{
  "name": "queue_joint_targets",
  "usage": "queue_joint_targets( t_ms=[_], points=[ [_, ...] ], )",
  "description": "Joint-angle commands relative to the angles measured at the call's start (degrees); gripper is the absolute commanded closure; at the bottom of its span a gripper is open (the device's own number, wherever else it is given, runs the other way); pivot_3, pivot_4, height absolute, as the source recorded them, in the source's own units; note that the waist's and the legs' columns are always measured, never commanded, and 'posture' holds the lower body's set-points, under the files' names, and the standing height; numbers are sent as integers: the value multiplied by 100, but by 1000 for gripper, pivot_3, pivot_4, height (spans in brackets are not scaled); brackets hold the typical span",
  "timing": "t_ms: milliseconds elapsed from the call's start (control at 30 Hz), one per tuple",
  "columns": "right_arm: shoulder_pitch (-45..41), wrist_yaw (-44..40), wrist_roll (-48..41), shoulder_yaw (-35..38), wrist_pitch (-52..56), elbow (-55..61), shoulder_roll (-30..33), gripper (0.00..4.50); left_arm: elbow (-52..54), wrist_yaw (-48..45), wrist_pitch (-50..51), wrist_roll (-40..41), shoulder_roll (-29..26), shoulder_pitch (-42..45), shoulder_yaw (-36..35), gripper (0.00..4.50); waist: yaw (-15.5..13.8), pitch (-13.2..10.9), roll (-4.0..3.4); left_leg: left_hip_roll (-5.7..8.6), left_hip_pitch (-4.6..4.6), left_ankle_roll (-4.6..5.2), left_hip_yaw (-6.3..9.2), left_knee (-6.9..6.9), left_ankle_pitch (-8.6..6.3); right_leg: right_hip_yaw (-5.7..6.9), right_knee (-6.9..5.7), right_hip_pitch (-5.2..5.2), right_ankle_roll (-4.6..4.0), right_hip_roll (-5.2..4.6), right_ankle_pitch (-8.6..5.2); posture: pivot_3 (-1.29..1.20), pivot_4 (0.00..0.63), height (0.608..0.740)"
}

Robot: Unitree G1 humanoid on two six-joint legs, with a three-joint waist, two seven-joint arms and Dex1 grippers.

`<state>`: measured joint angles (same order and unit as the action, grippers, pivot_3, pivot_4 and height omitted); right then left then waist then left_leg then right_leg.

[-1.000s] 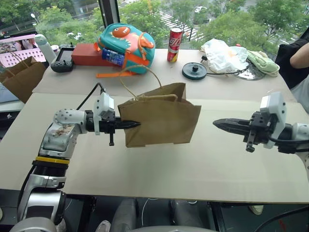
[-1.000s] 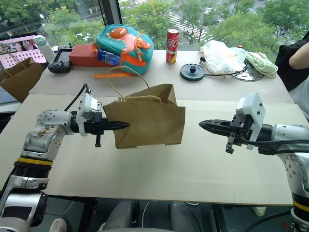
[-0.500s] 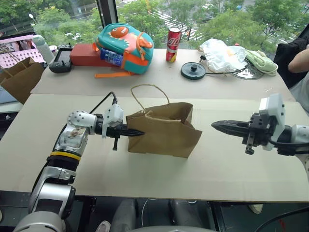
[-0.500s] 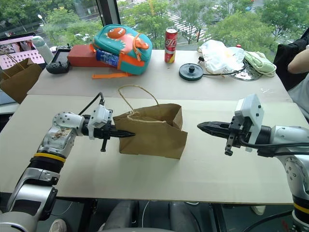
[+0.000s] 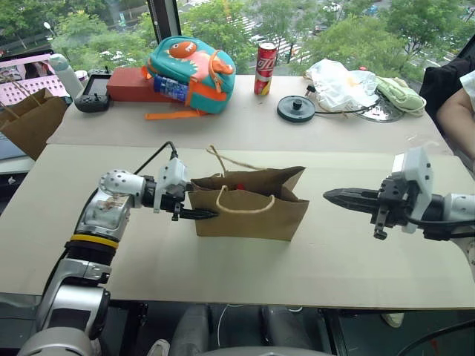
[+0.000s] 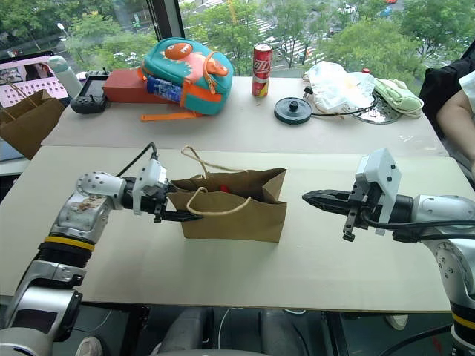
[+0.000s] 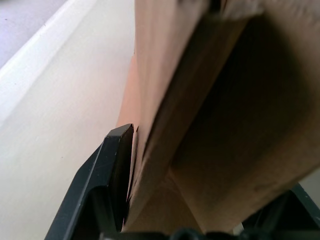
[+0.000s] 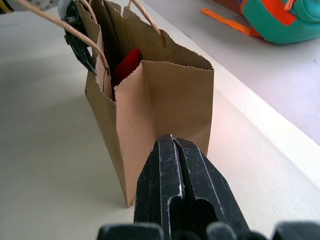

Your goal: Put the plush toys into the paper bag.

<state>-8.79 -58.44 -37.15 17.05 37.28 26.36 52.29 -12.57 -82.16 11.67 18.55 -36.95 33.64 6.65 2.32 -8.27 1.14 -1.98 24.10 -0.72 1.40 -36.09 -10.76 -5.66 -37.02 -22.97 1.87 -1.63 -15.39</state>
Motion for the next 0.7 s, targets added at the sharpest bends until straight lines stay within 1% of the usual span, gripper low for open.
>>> queue_joint_targets(
  t_ms=[33, 133, 300, 367, 500, 567, 700],
  points=[
    [-158, 9, 38, 9, -163, -35, 83, 4500, 586, 74, 392, 288, -214, -90, -251, 1629, -1, 0, 0, 0, 0, 0, 0, 0, 0, 0, 0, 1, 0, 0, 0, 0, 150, 733],
    [-222, -10, 102, -82, -227, -129, 75, 4500, 835, 152, 582, 372, -376, -173, -365, 1629, -3, 0, 0, 0, -1, 0, 0, 0, 0, 0, 0, 1, 0, 0, 0, 0, 150, 733],
    [-357, -63, 154, -171, -287, -274, 86, 4500, 937, 205, 790, 453, -655, -91, -581, 1629, 0, 0, 0, -1, -2, 0, 0, 1, 0, 0, 0, -1, 0, 1, 0, 0, 150, 733],
    [-441, -168, 188, -205, -344, -349, 165, 4500, 1037, 127, 1207, 674, -976, 125, -795, 1629, -1, -1, 0, -1, -2, 0, -1, 0, 0, 1, 0, 0, 0, 0, 0, 0, 150, 733],
    [-656, -394, 114, -230, -349, -378, 313, 4500, 1014, -216, 2570, 1416, -1676, 640, -1108, 1629, 15, -4, 0, -5, 4, 0, 0, 0, 0, 2, -2, -9, 7, 4, -4, 0, 150, 733],
    [-763, -473, 49, -211, -342, -377, 356, 4500, 780, -268, 2670, 1498, -1821, 754, -1211, 1629, 16, -1, -6, -6, -2, 0, -2, 4, 0, 4, 0, -5, 38, 3, -23, 0, 150, 733],
    [-1044, -546, -38, -214, -306, -393, 351, 4500, 575, -387, 2616, 1418, -1979, 653, -1240, 1629, 14, -2, -14, -6, -6, 1, -6, 7, -1, 3, -6, -6, 37, 2, -28, 0, 150, 733]
  ],
)
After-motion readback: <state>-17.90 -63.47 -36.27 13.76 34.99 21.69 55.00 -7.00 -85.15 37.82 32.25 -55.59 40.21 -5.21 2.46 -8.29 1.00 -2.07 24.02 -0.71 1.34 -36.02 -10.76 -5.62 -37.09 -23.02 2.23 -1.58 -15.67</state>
